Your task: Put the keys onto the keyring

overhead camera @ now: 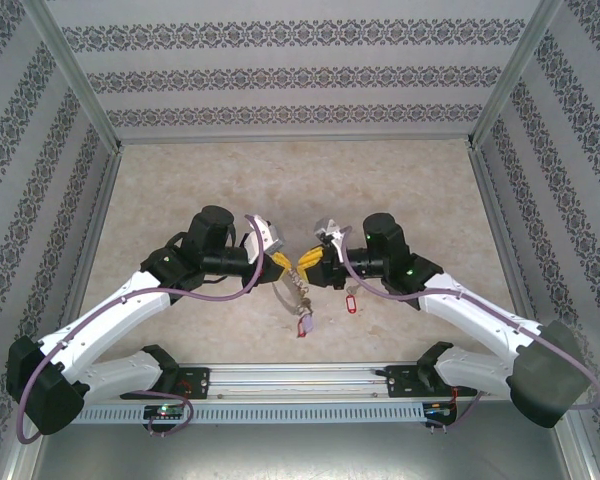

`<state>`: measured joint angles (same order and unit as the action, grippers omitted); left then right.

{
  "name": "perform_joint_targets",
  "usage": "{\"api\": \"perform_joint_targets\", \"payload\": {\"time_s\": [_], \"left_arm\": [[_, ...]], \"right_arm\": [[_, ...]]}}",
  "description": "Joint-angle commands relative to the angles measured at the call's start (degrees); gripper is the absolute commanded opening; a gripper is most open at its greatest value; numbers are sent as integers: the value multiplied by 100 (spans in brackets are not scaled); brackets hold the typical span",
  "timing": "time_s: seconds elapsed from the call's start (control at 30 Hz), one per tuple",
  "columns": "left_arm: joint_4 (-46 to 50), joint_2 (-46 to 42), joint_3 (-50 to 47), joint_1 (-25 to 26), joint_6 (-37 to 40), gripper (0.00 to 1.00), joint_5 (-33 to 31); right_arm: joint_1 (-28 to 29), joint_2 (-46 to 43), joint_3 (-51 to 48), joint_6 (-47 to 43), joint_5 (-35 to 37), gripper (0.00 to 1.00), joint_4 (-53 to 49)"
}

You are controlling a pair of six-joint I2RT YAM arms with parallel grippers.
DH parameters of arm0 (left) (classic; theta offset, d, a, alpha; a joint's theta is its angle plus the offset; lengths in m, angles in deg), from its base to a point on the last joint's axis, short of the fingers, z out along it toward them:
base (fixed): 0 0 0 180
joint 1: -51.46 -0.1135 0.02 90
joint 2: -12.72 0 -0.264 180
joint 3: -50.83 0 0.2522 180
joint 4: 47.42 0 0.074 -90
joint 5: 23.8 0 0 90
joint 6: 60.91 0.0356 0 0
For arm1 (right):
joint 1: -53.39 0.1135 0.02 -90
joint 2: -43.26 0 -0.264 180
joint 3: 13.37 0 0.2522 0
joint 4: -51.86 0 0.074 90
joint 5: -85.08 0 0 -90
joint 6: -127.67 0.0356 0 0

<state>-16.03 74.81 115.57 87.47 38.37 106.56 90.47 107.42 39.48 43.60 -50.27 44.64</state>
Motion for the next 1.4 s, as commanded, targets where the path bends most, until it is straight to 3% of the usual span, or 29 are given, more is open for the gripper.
{"api": "perform_joint_targets", "payload": {"time_s": [0.0,0.27,0.47,0.87,1.07,1.33,1.37], "left_arm": [[-213,-88,141,44,237,0,201],[-250,-175,118,38,197,0,217],[-241,-230,96,37,200,0,345],[-285,-214,115,38,154,0,612],[-276,-162,124,38,149,0,711],[-276,-88,151,40,136,0,828],[-280,-95,154,39,133,0,830]], "right_arm": [[174,-44,177,-223,-567,28,189],[308,-79,177,-336,-589,26,99],[317,-114,178,-384,-282,17,129],[524,-31,274,-518,-601,12,205],[555,-30,301,-600,-579,0,215],[559,-145,144,-625,-688,0,565],[558,-167,136,-620,-662,6,575]]}}
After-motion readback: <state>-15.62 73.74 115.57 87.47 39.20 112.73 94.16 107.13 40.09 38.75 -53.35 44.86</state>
